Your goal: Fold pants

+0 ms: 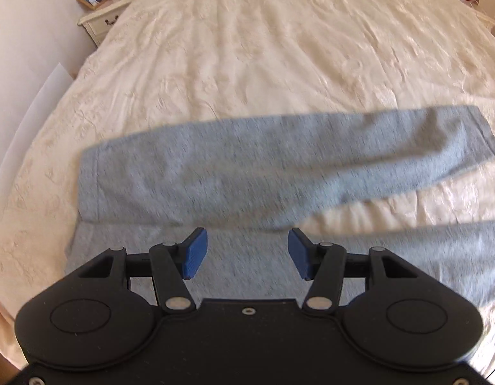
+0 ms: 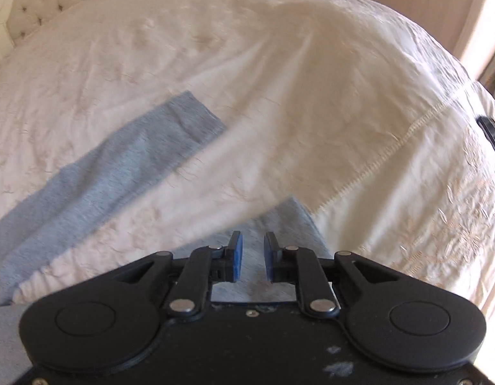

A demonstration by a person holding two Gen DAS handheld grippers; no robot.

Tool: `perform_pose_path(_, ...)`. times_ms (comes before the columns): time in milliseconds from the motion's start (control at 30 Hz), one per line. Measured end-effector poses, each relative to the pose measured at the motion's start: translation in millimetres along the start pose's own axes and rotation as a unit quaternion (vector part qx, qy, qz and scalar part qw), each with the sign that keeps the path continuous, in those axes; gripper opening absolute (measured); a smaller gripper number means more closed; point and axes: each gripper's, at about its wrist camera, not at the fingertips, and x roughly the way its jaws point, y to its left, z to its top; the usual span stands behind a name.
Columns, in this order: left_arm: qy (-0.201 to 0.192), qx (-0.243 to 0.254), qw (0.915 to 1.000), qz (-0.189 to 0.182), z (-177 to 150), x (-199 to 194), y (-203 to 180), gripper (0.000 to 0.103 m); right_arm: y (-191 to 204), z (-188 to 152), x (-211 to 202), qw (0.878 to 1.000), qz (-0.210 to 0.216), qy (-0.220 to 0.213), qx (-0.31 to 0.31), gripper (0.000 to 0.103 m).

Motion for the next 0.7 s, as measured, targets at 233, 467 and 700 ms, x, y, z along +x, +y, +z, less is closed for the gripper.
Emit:
perform_pose_path(233,-0.081,-0.025,0.9960,0.026,86.3,-0.6,51.6,0.060,91.0,70.3,-0.7,0.997,0.060,-0.021,-0.037,0.024)
perform_pose_path(467,-0.088,-0.051,0.9936,0.047,123.5,38.8,71.1,0.060,149.7,119.5,50.5,0.997,0.058,-0.009,-0.044,0.033)
perform_pose_path(700,-0.025,-0.041,0.9986,0.022,101.2,86.2,67.5,0.060,178.8,153.7,151.6,0.999,0.034,0.039,0.016,0.035)
